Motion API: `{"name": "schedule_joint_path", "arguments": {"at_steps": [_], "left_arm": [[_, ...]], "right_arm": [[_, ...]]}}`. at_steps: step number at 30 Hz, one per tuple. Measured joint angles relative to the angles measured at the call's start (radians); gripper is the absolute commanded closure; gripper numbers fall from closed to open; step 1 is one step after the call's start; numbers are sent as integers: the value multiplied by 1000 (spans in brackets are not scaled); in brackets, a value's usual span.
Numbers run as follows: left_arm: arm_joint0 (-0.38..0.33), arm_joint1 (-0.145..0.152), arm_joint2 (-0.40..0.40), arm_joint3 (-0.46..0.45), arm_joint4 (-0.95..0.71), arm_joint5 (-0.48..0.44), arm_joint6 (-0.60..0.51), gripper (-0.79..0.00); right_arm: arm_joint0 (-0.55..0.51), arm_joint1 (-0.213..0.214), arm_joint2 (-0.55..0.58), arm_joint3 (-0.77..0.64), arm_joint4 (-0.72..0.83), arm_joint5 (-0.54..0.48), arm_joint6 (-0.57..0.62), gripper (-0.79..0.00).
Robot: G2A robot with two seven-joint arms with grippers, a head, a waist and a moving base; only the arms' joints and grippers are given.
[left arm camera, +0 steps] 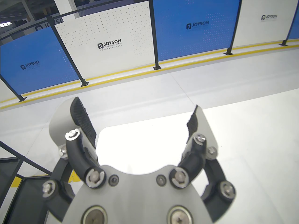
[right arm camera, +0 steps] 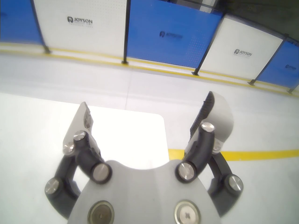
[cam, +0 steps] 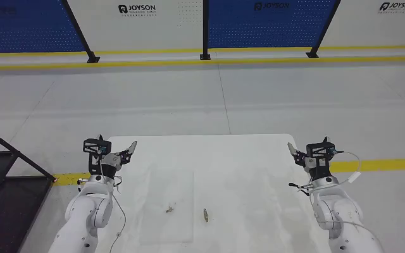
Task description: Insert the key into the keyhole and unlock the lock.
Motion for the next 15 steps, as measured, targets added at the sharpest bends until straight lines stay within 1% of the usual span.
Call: {"name": "schedule_joint_path", "arguments": {"at_steps": [11,13,15], "left_arm": [[2,0,2,-2,2,-3,-2,-785],[17,3,6,-20,21,-41,-8,-785],[60,6,3,-54,28,-107,-14,-785]], "right_arm": [[0,0,0,0,0,0,0,-785],[0,0,0,0,0,0,0,-785],[0,0,0,0,0,0,0,-785]]}}
